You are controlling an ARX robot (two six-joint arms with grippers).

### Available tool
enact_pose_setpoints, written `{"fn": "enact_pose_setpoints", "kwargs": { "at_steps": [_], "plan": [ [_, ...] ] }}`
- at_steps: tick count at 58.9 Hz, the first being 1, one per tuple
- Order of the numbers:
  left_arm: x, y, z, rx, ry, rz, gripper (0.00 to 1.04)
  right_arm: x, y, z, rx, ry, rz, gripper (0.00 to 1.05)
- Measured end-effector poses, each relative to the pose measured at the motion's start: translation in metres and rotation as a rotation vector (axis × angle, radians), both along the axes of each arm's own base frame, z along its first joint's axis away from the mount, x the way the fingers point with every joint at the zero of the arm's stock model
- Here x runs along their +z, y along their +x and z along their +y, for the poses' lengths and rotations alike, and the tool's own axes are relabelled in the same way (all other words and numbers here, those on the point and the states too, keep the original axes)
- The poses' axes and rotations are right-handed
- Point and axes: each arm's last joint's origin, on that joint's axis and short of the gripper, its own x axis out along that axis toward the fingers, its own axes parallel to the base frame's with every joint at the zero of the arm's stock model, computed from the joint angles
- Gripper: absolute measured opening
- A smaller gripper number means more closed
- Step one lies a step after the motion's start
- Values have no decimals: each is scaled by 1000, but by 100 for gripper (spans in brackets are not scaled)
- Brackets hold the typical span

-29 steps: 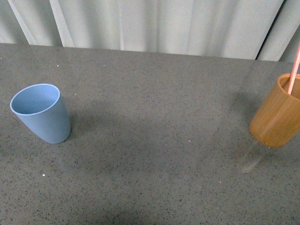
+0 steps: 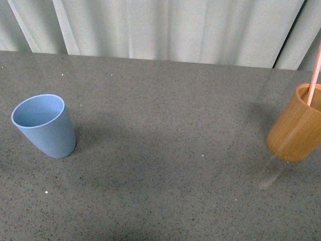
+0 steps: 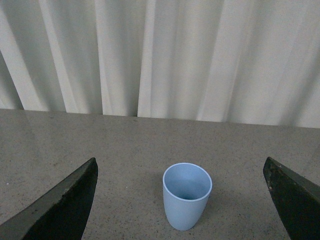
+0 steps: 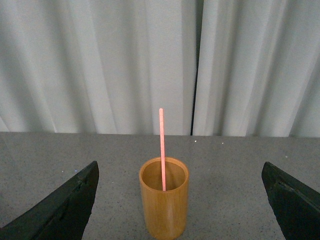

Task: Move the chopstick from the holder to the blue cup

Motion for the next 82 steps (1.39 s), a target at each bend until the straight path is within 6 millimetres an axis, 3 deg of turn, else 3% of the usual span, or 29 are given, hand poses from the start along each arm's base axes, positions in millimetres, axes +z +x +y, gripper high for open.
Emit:
{"fn": "enact_pose_setpoints", "kwargs": {
  "at_steps": [58,61,64,82],
  "plan": [
    [0,0,0,2,-1,2,98,0,0,0,0,0,0,95],
    [-2,1,1,33,-21,107,98,0,0,0,0,0,0,95],
    [2,9,1,37,-45,243,98,0,0,0,0,0,0,95],
    [50,76,-13,-36,35,549,98,0,0,0,0,0,0,95]
  ]
}}
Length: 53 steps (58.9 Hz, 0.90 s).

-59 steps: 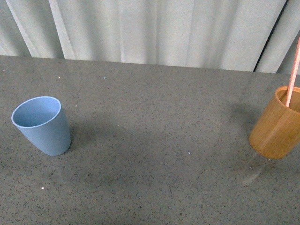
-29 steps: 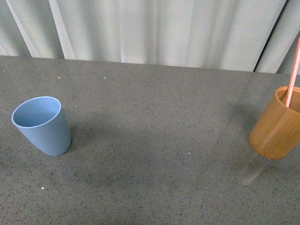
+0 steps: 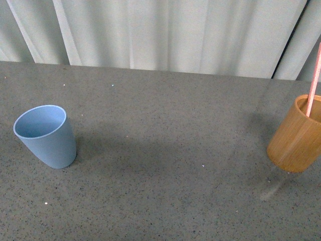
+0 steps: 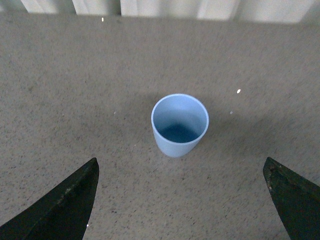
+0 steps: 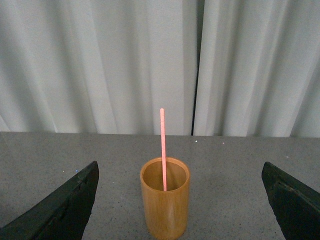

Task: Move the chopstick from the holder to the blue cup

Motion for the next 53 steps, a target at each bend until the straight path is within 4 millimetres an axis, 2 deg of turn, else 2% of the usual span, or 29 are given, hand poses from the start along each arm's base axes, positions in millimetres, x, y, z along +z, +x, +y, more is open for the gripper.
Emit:
{"fn": "enact_pose_setpoints", "kwargs": {
  "at_steps": [11,18,25,29,40,53],
  "plan": [
    [14,52,-9,-28,39,178,98,0,0,0,0,0,0,95],
    [18,77,-15,-32,56,210,98,0,0,0,0,0,0,95],
    [5,103,-20,-11,94,268,98,0,0,0,0,0,0,95],
    [-10,118,-22,5,118,307,98,0,0,0,0,0,0,95],
    [-37,139,-19,52,162,374,98,0,0,0,0,0,0,95],
    [-48,153,-15,79,178,380,98,0,0,0,0,0,0,95]
  ]
}}
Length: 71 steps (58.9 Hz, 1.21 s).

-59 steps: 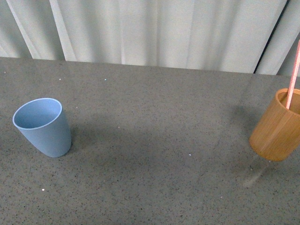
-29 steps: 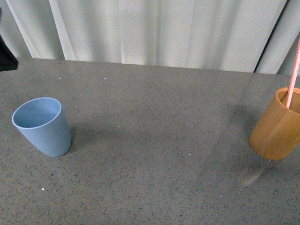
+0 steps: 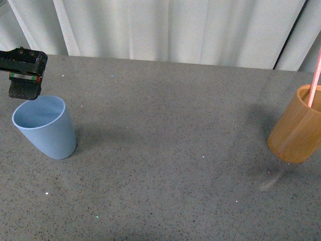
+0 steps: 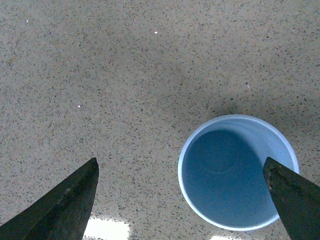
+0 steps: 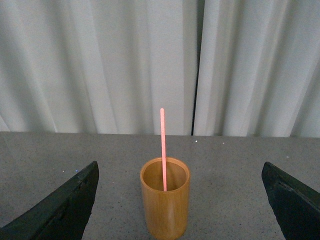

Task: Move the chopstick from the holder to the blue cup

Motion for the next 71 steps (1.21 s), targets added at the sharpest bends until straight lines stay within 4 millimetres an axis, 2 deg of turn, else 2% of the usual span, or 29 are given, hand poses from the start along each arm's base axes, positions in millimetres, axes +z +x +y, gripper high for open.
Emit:
{"fn": "enact_pose_setpoints", "kwargs": {
  "at_steps": [17,33,51,68,71],
  "plan": [
    [-19,16,21,63,23,28,98,0,0,0,0,0,0,95],
    [-34,22,34,94,32,55,98,0,0,0,0,0,0,95],
    [-41,21,33,87,-30,104,98,0,0,0,0,0,0,95],
    [-46,19,21,85,-56,152,98,0,0,0,0,0,0,95],
    [-48,20,17,87,-58,157,93,0,0,0,0,0,0,95]
  ]
}}
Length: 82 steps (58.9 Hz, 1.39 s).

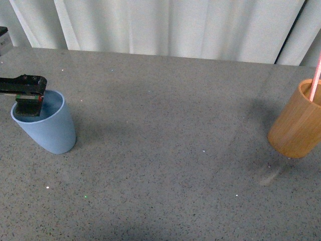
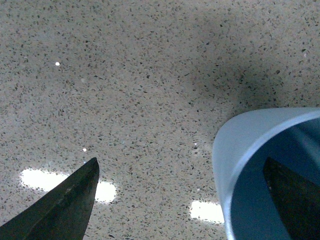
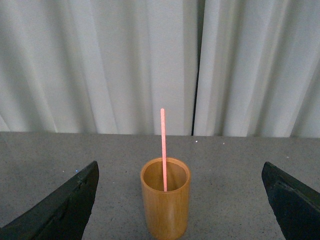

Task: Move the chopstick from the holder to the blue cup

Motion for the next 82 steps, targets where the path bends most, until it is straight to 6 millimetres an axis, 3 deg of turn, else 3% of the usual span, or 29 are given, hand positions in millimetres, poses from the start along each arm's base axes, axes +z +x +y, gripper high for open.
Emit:
{"fn": "enact_pose_setpoints", "kwargs": {
  "at_steps": [22,30,41,53,67,70,77,82],
  "plan": [
    [-6,-3,-16,-12,-50,43,36,0,0,0,0,0,0,95],
    [-11,-10,-24,-14,-80,65,4,0,0,0,0,0,0,95],
    [-3,-18,-39,-31,-137,71,3,0,0,0,0,0,0,95],
    [37,-22,-74,-117,-166,8,3,0,0,0,0,0,0,95],
    [74,-24,-129,-251,-164,-76,3,0,0,0,0,0,0,95],
    [81,-25,-152,-301,-162,-98,3,0,0,0,0,0,0,95],
    [80,-26,-182,-358,-141,-107,3,0,0,0,0,0,0,95],
    [68,-27,-201,-391,-110,-89,3,0,0,0,0,0,0,95]
  ]
}}
